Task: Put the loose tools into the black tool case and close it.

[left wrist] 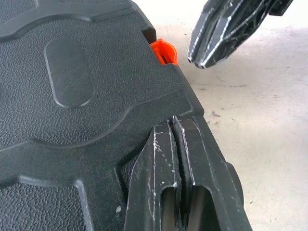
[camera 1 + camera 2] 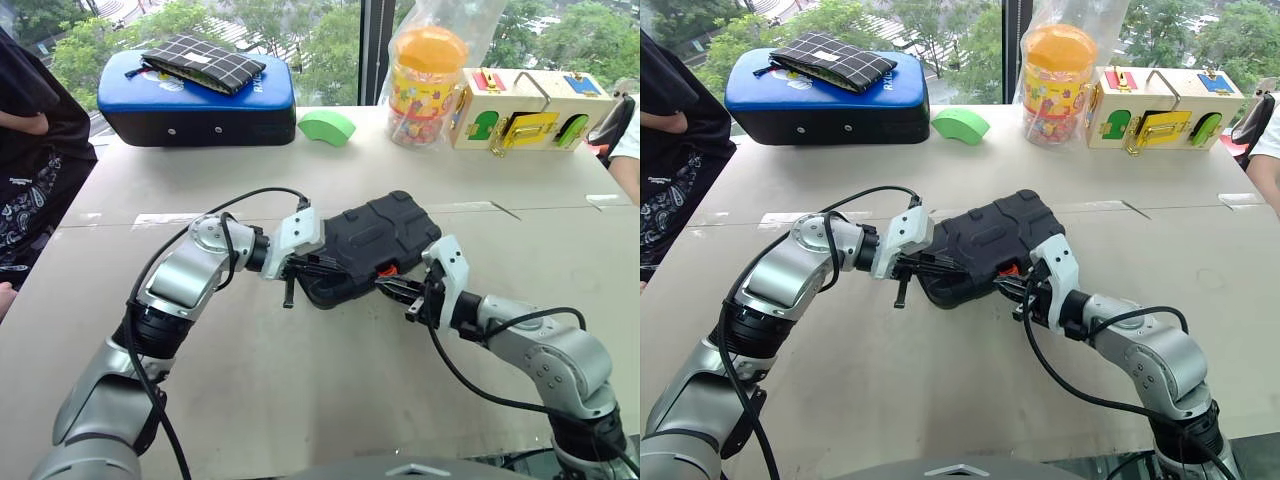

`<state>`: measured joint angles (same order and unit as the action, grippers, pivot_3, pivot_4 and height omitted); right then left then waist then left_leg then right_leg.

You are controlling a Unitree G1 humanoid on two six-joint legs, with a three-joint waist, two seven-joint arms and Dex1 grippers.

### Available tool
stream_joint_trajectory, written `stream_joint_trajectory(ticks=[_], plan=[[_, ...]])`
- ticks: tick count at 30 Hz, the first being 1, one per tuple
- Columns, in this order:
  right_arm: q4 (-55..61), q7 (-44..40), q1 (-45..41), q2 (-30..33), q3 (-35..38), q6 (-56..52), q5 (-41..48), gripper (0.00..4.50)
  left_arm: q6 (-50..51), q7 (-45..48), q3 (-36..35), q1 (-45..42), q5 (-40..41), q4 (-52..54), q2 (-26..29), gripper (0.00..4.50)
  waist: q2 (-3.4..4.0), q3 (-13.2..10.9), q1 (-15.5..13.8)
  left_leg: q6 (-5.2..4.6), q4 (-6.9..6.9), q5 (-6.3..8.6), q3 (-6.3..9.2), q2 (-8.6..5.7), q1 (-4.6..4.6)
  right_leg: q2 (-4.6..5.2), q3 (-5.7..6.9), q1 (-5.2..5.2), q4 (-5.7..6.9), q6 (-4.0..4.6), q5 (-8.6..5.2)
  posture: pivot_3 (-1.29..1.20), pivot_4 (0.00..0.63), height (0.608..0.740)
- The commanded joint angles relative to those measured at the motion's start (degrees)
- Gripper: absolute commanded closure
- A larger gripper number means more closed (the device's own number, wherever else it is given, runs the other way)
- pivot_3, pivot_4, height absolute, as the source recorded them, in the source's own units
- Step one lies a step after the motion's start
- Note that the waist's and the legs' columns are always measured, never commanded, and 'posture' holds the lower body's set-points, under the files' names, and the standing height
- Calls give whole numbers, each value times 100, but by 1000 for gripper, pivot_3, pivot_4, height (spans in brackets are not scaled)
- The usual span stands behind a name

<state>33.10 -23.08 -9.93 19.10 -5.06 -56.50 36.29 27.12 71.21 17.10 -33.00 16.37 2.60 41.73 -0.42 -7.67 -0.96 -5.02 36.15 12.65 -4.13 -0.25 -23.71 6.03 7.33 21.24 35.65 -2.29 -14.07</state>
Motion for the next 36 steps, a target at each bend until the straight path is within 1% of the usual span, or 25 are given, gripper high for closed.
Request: stream_joint_trajectory(ticks=[1,4,11,15,27,36], plan=[[-30,105,-134,-21,221,205,-44,4500,123,-86,186,187,-293,-158,38,4448,1,0,-2,0,0,0,0,0,0,0,0,0,0,0,0,0,150,740],[-208,187,-161,40,168,177,-180,4500,131,-90,182,219,-293,-130,40,4448,1,0,-1,1,-2,0,0,0,0,0,0,0,0,1,0,0,150,740],[-358,151,-210,254,-310,-88,-445,4500,121,-90,186,242,-323,-143,32,4448,5,14,10,0,-3,0,0,0,1,0,1,0,0,0,-1,0,150,740],[-359,167,-263,288,-372,-234,-477,4500,121,-104,175,261,-335,-136,25,4448,2,28,10,0,-5,1,0,1,2,0,0,0,0,-12,-10,0,150,740],[-1,132,-324,504,-225,-609,-337,4500,128,-136,168,335,-339,-81,4,4448,4,38,8,-17,-8,12,0,1,3,4,0,1,-2,-10,-10,0,150,740],[110,253,-394,372,-62,-668,-344,4500,119,-149,197,328,-343,-92,-35,4448,14,33,-2,-26,-10,17,0,1,0,7,2,3,-5,-11,-12,0,150,740]])
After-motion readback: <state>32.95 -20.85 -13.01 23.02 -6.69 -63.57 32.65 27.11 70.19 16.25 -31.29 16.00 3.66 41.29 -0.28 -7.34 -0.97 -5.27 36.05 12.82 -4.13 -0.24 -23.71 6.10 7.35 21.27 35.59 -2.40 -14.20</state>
